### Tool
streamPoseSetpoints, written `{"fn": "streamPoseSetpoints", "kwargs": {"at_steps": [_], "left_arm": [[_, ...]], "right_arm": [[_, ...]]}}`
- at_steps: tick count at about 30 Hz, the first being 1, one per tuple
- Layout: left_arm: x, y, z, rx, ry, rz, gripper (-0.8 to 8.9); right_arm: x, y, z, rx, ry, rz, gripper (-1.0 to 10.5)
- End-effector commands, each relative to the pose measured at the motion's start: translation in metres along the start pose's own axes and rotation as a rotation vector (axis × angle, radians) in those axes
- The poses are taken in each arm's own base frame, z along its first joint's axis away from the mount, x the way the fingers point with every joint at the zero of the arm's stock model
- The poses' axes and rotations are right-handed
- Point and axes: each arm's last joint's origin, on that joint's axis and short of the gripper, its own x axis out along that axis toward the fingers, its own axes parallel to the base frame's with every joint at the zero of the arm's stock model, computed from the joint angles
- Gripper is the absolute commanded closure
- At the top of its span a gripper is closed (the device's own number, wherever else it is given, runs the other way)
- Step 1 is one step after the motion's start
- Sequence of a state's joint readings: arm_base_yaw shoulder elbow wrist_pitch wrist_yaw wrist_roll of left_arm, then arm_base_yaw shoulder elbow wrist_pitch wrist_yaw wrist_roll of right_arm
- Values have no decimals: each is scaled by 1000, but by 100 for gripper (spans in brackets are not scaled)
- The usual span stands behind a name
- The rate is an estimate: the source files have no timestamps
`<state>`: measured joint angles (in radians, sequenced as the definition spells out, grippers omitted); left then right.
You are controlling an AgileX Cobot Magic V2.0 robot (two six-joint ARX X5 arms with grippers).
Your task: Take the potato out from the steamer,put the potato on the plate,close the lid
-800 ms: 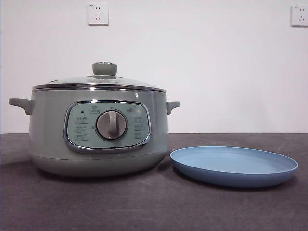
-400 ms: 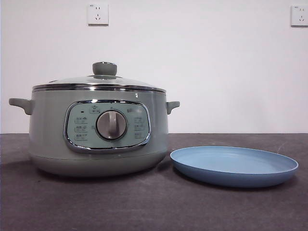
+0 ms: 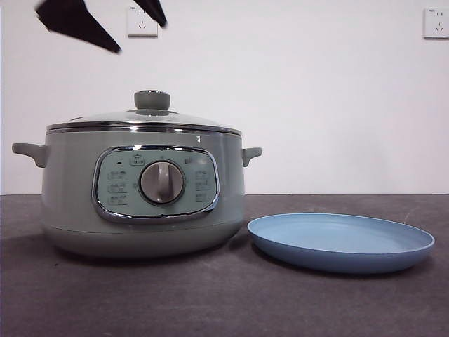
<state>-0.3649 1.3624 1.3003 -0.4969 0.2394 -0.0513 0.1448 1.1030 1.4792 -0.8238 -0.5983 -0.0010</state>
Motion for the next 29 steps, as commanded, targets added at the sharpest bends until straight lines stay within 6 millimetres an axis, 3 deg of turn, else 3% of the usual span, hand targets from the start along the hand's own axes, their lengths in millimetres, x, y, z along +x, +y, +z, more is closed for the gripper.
{"fn": "streamPoseSetpoints", "kwargs": {"at_steps": [1, 9, 14, 20, 29], "left_arm": [[16, -2, -2, 32, 27, -8, 345], [56, -1, -17, 66, 138, 50, 346], [67, 1, -23, 64, 173, 74, 356], [68, 1, -25, 113, 194, 109, 802], [66, 1, -21, 116, 180, 110, 822]], "right_arm": [[-1, 3, 1, -15, -4, 5, 317], [0, 3, 0, -10, 8, 8, 318], [0, 3, -1, -5, 16, 7, 319], [0, 3, -1, -5, 16, 7, 320], [0, 3, -1, -5, 16, 7, 321]]}}
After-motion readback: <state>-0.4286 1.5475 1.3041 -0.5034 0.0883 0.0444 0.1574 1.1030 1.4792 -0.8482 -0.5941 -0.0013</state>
